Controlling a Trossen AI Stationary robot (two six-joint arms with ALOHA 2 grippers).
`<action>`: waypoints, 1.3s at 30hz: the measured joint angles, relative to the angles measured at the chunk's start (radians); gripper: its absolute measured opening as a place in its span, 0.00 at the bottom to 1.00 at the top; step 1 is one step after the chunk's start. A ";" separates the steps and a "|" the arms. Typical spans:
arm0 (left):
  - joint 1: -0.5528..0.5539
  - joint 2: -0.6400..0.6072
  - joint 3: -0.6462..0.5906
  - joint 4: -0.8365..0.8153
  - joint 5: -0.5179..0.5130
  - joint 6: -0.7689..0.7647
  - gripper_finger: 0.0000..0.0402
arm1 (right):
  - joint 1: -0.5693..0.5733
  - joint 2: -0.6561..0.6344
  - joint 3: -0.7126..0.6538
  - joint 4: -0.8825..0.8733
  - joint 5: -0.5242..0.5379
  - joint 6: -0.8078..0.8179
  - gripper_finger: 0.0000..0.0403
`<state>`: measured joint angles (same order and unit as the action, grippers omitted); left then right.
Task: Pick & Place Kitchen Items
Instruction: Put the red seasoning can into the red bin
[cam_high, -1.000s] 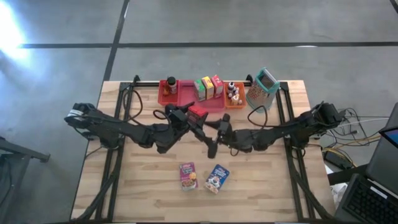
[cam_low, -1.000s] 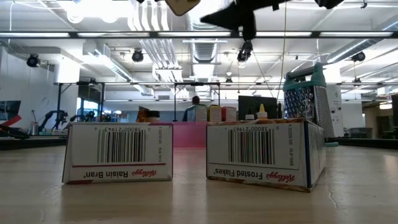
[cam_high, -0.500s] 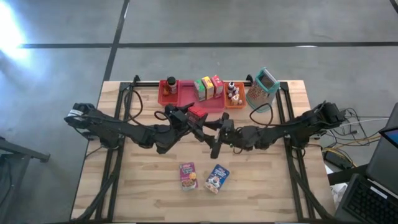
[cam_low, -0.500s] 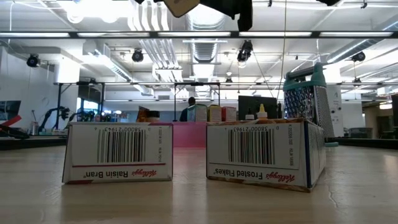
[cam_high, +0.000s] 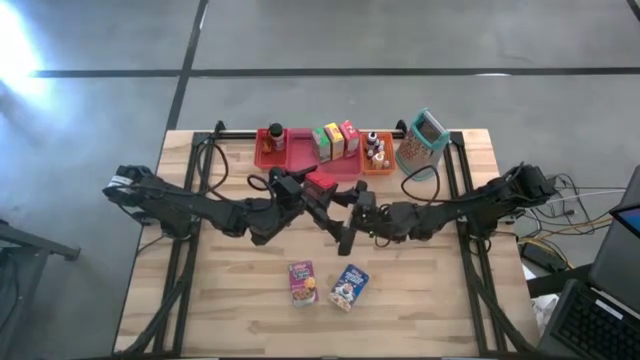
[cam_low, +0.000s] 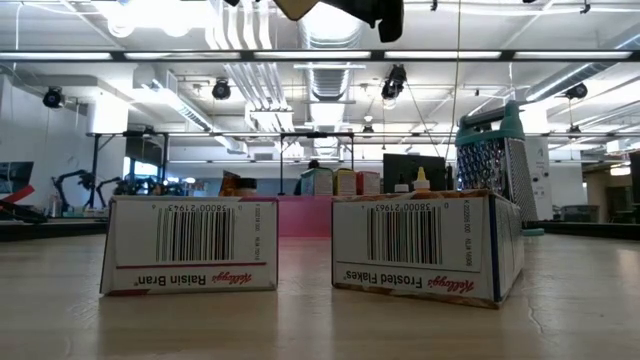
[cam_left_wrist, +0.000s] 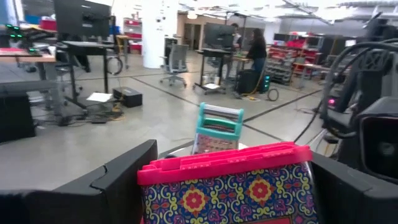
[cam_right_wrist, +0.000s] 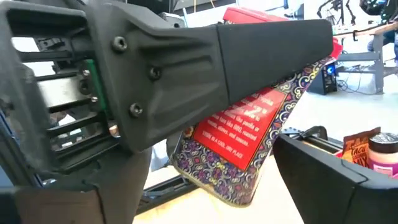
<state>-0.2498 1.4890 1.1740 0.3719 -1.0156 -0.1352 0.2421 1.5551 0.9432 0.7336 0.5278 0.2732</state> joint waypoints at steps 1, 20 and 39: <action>0.001 0.000 0.000 0.002 0.005 0.000 0.82 | -0.002 0.000 0.000 0.000 -0.001 0.000 0.82; 0.004 -0.007 -0.003 -0.032 0.051 -0.020 0.82 | -0.013 -0.005 0.000 -0.088 0.019 -0.156 0.78; 0.007 -0.035 -0.003 -0.121 0.091 -0.141 0.82 | -0.030 -0.006 -0.004 -0.145 0.121 -0.123 0.66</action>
<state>-0.2432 1.4540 1.1713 0.2506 -0.9245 -0.2758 0.2118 1.5491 0.9390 0.5891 0.6490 0.1506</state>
